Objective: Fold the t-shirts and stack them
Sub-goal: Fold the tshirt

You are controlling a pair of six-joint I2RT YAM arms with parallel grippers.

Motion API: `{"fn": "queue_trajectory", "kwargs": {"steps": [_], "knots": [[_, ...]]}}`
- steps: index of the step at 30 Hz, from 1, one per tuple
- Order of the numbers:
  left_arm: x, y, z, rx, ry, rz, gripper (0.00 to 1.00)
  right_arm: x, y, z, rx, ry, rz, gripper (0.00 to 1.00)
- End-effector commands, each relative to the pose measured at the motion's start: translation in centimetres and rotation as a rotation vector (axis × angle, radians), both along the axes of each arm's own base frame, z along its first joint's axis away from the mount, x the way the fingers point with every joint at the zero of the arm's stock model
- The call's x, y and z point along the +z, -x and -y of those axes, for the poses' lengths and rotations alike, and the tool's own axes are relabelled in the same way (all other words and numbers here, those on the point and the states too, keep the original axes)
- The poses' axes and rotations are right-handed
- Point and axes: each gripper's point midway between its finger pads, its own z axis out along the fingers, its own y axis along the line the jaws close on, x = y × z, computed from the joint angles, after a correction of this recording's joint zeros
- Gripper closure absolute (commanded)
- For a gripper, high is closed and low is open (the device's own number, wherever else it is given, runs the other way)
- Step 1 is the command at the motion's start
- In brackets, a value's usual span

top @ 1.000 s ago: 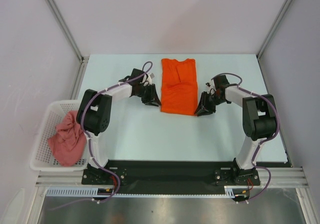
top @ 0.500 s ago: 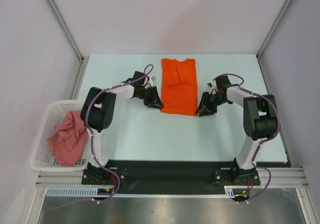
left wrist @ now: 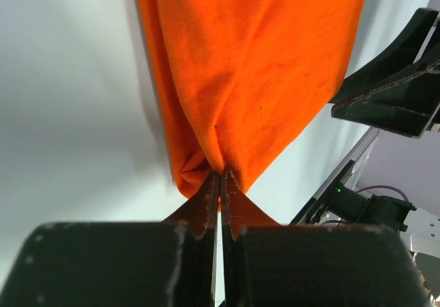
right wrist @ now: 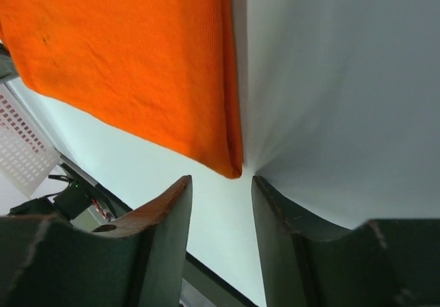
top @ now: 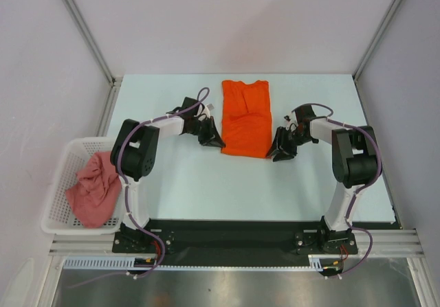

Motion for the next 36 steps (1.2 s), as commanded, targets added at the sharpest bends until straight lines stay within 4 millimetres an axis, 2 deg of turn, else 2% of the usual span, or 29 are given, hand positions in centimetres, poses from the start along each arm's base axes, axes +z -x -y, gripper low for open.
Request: {"fn": "queue_trajectory", "kwargs": {"steps": [1,3,6,7,8,15,18,19,24,26,28,29,30,31,32,33,34,36], "knots": [[-0.5,0.0,-0.9,0.002,-0.018,-0.009,1.00,0.1,-1.9,-0.6,0.004,-0.012,0.049,0.56],[-1.0,0.4,-1.0,-0.005,-0.028,-0.028,1.00,-0.1,-2.2,-0.7,0.007,-0.013,0.046,0.64],[-1.4,0.9,-1.1,-0.017,-0.033,-0.045,1.00,-0.5,-2.1,-0.5,0.003,0.000,0.031,0.87],[-1.5,0.9,-1.3,-0.015,-0.041,-0.046,1.00,-0.8,-1.7,0.0,-0.009,0.035,0.006,0.98],[-1.6,1.2,-1.4,-0.017,-0.049,-0.052,1.00,-0.7,-1.5,0.4,-0.013,0.055,-0.004,1.00],[-1.8,3.3,-1.9,-0.048,-0.071,-0.061,1.00,-0.2,2.1,2.8,0.004,0.175,-0.083,1.00],[-1.8,5.1,-1.4,-0.087,-0.076,-0.064,1.00,-0.1,4.4,3.2,0.005,0.179,-0.151,1.00],[-1.9,5.6,-1.3,-0.094,-0.080,-0.069,1.00,-0.2,5.7,3.4,0.001,0.186,-0.194,1.00],[-1.6,7.5,-1.9,-0.087,-0.112,-0.066,0.99,0.3,8.2,4.0,-0.061,0.210,-0.234,1.00],[-1.2,8.0,-2.0,-0.095,-0.104,-0.065,0.93,0.5,8.6,4.5,-0.079,0.224,-0.241,1.00],[-0.6,8.8,-2.4,-0.107,-0.112,-0.063,0.83,0.7,8.8,5.1,-0.086,0.246,-0.249,0.90],[-0.4,9.1,-2.7,-0.111,-0.121,-0.063,0.77,1.3,8.2,5.3,-0.086,0.251,-0.223,0.81],[-0.2,9.2,-2.9,-0.122,-0.130,-0.045,0.73,1.7,8.0,5.5,-0.085,0.260,-0.221,0.77],[0.8,8.9,-3.2,-0.117,-0.145,-0.006,0.69,2.0,7.5,6.0,-0.081,0.286,-0.198,0.68],[1.2,9.0,-3.4,-0.121,-0.149,-0.001,0.66,2.5,7.0,6.2,-0.081,0.296,-0.178,0.65],[1.9,8.6,-3.2,-0.127,-0.141,0.027,0.64,3.3,5.8,6.2,-0.076,0.299,-0.134,0.63],[2.7,8.3,-2.9,-0.129,-0.127,0.045,0.63,3.8,5.2,5.9,-0.058,0.282,-0.106,0.57],[4.3,7.4,-1.7,-0.138,-0.068,0.074,0.63,4.8,3.3,5.3,-0.051,0.262,-0.046,0.53]]}}
